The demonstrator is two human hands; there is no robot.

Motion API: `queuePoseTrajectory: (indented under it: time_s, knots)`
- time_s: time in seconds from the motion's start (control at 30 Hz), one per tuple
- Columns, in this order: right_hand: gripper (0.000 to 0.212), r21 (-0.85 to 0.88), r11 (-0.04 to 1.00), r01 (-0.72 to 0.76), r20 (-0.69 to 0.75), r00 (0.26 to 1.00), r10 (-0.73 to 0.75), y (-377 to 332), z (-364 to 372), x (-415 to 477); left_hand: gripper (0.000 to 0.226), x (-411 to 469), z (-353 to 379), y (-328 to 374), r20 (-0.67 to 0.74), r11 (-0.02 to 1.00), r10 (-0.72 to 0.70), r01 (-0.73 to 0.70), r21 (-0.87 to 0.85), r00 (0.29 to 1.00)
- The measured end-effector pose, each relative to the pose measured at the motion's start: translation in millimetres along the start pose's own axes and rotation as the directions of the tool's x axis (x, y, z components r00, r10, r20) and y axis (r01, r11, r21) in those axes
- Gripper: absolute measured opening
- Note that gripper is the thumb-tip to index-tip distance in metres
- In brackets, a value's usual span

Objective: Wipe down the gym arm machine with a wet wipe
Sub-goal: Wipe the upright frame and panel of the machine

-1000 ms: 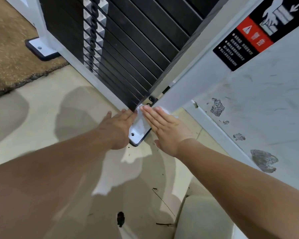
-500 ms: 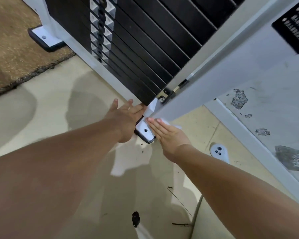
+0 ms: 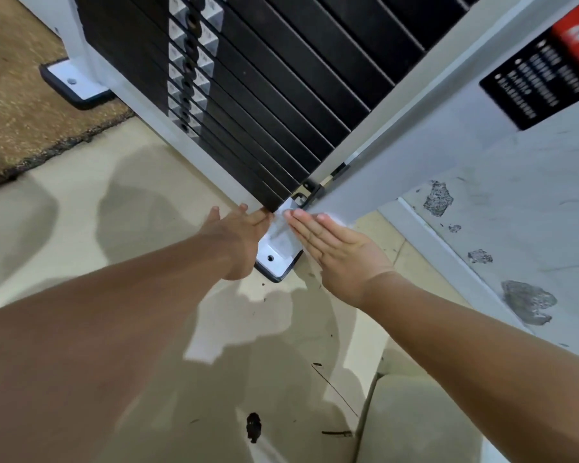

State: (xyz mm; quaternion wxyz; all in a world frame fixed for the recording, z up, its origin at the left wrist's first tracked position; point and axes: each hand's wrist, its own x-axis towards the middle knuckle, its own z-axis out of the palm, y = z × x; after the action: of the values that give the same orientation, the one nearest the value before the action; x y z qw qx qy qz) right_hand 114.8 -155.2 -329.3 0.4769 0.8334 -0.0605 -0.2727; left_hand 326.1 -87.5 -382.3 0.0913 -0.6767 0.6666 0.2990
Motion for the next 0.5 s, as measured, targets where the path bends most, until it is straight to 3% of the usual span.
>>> queuePoseTrajectory:
  time_s: [0.13, 0.37, 0.5]
  knots:
    - [0.08, 0.005, 0.994, -0.11, -0.074, 0.991, 0.11, 32, -16, -15, 0.089, -13, -12, 20, 0.043, 0.971, 0.076, -0.064, -0.231, 0.996]
    - [0.087, -0.061, 0.977, -0.205, -0.166, 0.967, 0.193, 110, -50, -50, 0.088, -53, -37, 39, -0.201, 0.865, 0.142, -0.22, -0.45, 0.969]
    - [0.088, -0.105, 0.971, -0.215, -0.16, 0.967, 0.197, 148, -71, -71, 0.083, -77, -65, 60, -0.321, 0.846, 0.119, -0.265, -0.463, 0.94]
